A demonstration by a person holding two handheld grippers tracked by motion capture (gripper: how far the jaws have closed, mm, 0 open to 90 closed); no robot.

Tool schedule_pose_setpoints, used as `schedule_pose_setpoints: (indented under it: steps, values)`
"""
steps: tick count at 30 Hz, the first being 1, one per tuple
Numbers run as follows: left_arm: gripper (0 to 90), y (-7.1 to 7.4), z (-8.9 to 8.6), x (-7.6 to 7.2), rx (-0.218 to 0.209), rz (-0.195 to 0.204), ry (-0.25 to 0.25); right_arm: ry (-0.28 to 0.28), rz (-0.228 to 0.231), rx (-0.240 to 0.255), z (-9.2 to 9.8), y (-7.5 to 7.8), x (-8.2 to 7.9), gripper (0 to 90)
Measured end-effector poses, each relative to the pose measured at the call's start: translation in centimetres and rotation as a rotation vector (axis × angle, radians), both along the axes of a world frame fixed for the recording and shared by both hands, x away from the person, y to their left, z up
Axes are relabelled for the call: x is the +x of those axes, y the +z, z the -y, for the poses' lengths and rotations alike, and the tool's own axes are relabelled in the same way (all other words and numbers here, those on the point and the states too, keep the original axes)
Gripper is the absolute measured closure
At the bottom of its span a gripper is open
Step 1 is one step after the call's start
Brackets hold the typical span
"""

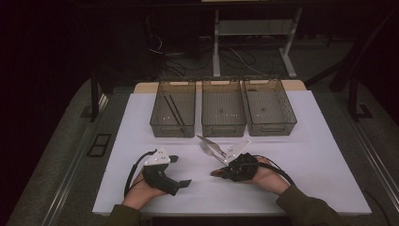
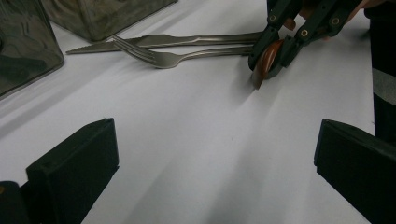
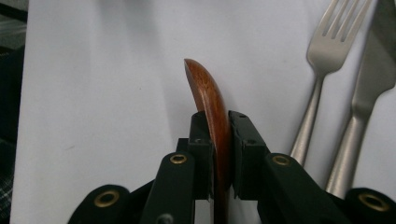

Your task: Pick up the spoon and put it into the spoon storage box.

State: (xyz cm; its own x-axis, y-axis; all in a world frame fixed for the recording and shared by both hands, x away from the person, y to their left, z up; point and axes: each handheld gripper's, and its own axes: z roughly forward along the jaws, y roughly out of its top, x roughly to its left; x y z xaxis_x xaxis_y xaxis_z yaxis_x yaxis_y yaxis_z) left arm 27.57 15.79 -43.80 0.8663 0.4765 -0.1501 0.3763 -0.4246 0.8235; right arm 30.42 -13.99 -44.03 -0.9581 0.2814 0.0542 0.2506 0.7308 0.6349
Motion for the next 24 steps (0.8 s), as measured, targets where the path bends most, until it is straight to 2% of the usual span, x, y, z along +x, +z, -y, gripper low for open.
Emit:
schedule_pose_setpoints:
  steps: [3,8,10,11,13,15,24]
  values:
    - [0.0,-0.1,-0.1,0.0,0.000,0.004,-0.004,-0.018,-0.012,0.013,0.2,0.3,0.1,79.1]
    - [0.0,0.0,-0.2,0.2,-0.018,0.011,-0.005,-0.069,-0.038,0.066,0.8,1.0,0.5,79.1]
    - [0.0,0.0,-0.2,0.2,-0.016,0.010,-0.003,-0.070,-0.028,0.065,1.0,1.1,0.7,79.1]
    - [0.0,-0.1,-0.2,0.2,-0.015,0.012,-0.004,-0.086,-0.045,0.080,1.1,1.3,0.6,79.1]
    - [0.0,-0.1,-0.1,0.2,-0.017,0.014,-0.003,-0.104,-0.039,0.089,1.6,1.7,0.9,79.1]
    - [0.0,0.0,-0.1,0.2,-0.009,0.014,-0.005,-0.137,-0.056,0.111,1.7,2.0,0.9,79.1]
    - [0.0,0.0,0.1,0.2,-0.023,0.012,-0.008,-0.204,-0.042,0.148,2.7,3.1,1.9,79.2]
